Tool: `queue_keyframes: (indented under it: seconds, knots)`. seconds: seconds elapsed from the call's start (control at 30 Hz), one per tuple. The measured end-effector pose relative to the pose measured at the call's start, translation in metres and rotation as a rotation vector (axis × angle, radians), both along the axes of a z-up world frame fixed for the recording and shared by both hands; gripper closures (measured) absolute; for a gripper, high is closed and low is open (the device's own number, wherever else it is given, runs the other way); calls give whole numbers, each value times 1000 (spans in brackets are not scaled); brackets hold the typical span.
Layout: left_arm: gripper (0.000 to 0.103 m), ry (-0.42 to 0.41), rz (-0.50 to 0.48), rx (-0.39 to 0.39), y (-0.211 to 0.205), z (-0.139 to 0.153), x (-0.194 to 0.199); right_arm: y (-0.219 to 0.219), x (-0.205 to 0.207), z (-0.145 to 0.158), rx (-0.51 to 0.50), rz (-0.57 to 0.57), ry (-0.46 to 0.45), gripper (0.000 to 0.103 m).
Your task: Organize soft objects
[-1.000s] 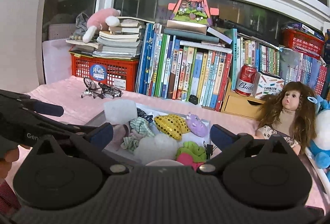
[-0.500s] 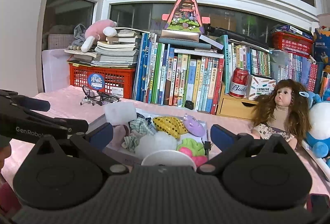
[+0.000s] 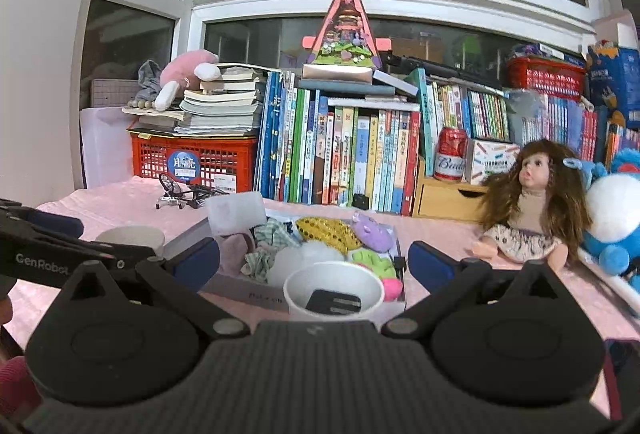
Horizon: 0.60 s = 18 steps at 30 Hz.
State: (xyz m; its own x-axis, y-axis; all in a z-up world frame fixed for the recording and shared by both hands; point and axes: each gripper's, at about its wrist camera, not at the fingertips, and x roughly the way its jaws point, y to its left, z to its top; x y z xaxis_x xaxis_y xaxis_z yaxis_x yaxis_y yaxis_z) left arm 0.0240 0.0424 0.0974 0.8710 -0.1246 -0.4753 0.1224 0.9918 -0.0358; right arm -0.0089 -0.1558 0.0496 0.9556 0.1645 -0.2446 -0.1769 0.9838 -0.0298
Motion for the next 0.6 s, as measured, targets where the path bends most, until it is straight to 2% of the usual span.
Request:
queue_keyframes:
  seconds: [0.6]
  knots:
    - [2,117,67,35,12,-50,-5,3,-3,-50,-2,-41,127,0]
